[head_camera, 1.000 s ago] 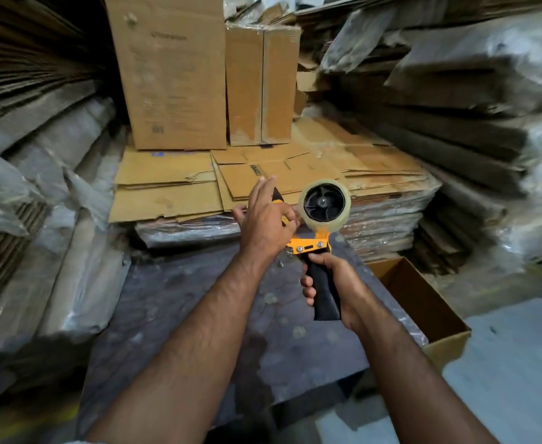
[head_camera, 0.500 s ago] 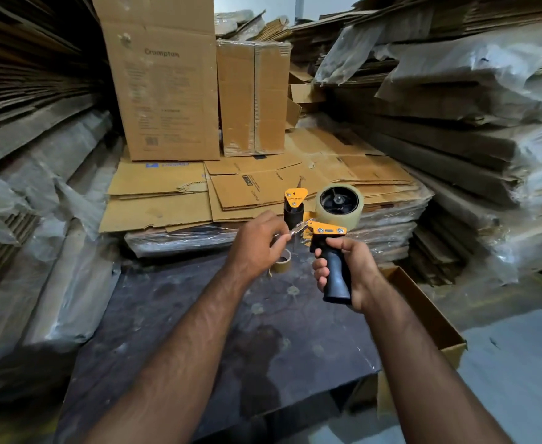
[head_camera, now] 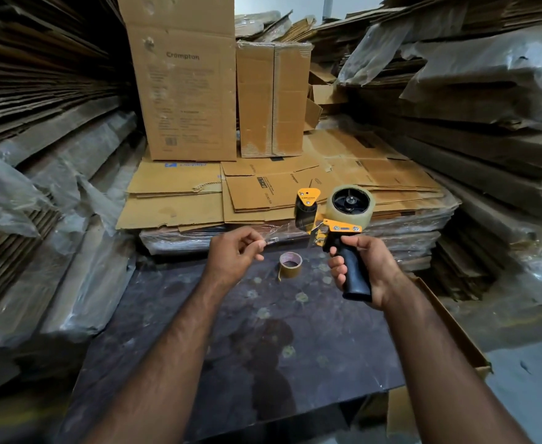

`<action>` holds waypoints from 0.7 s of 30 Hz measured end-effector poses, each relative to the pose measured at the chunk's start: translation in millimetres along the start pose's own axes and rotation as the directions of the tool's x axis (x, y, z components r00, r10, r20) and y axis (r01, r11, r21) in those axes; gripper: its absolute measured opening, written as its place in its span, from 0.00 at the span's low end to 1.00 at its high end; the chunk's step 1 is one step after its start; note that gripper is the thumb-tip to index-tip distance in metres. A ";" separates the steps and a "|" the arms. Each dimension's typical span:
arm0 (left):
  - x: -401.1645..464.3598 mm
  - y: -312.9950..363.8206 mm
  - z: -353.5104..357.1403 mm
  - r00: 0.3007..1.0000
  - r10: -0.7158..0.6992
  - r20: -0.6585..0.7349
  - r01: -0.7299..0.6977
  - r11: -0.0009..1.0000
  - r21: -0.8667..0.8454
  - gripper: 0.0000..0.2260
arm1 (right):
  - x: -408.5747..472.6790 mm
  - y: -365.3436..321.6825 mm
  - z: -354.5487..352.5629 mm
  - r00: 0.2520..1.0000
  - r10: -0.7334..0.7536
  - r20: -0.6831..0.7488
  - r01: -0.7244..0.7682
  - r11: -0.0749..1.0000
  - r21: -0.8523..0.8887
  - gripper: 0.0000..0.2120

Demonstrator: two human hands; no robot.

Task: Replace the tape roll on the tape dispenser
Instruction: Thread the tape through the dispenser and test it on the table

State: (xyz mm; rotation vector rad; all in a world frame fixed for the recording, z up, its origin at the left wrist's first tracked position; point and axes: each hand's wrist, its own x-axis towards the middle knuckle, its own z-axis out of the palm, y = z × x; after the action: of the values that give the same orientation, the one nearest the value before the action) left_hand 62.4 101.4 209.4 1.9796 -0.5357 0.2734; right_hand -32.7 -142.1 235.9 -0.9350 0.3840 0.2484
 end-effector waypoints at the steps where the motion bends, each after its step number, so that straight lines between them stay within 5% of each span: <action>1: 0.4 0.9 -0.5 1.000 0.006 -0.001 -0.006 1.000 0.009 0.02 | 1.1 -0.5 -1.7 1.000 0.003 0.006 -0.003 1.000 -0.005 0.10; 13: 66.0 25.4 -20.9 0.963 0.196 -0.185 -0.160 0.968 0.191 0.03 | 1.6 5.2 -2.1 0.968 0.122 0.219 -0.107 0.991 -0.081 0.12; 21: 81.9 44.1 1.0 0.994 -0.107 -0.037 0.103 0.990 -0.101 0.09 | -2.8 9.3 6.8 0.968 0.135 0.211 -0.115 0.988 -0.103 0.12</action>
State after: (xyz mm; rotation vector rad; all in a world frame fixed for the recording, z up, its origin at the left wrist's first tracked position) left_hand 112.7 63.3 277.7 1.8948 -0.4087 0.2184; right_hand -37.2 -131.3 233.9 -0.9618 0.2311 0.4827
